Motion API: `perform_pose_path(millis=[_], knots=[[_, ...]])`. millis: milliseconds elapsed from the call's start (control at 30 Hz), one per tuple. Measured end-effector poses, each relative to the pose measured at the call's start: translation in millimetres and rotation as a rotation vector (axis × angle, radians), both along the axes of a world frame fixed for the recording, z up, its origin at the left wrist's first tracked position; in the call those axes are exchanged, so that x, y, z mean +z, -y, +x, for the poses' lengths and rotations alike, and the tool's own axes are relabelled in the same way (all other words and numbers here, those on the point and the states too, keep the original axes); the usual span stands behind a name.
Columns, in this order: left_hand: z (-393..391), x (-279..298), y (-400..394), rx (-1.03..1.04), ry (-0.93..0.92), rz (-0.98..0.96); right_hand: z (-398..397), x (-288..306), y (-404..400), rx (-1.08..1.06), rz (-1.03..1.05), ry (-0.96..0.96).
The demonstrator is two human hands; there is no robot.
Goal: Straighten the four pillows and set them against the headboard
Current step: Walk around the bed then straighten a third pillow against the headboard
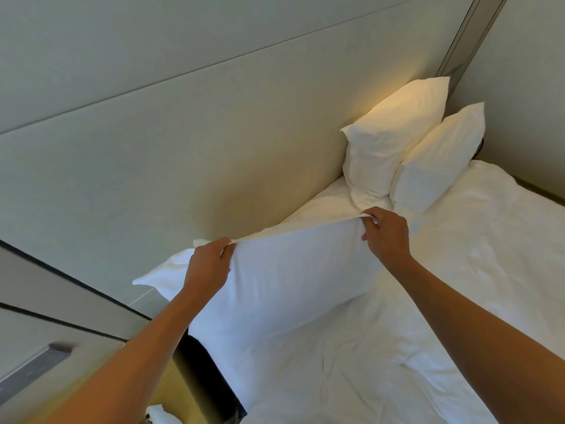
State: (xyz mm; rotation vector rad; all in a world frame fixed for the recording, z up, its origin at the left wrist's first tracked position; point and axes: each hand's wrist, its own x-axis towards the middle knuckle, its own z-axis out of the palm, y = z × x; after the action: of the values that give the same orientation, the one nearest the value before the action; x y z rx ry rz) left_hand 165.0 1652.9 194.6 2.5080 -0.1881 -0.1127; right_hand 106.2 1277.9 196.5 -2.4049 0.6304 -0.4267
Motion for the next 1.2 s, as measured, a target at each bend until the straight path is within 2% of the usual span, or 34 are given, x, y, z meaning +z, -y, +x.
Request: perform_pose_path(millis=[200,433,567,733,900,1200], knots=[[12.5,1.5,25.5,0.010,-0.038,-0.054,24.6,8.2,18.7,-0.050,0.048,0.073],[44.8,1.2,55.8,0.047,-0.064,-0.186,81.6,26.4,50.7,-0.051,-0.068,0.093],[60.8,-22.7,69.0,0.067,-0.131,-0.210,118.0,2.0,61.0,-0.055,-0.116,0.024],[83.0,-66.9,78.9,0.086,-0.269,-0.168,146.7,-53.9,64.0,-0.047,-0.075,-0.055],[131.7,-79.2,83.8,0.147,-0.217,-0.182,195.6,-68.1,59.4,-0.065,-0.077,0.006],[216.2,-66.4,74.5,0.208,-0.100,-0.195,309.8,-33.9,45.4,-0.028,-0.142,0.033]])
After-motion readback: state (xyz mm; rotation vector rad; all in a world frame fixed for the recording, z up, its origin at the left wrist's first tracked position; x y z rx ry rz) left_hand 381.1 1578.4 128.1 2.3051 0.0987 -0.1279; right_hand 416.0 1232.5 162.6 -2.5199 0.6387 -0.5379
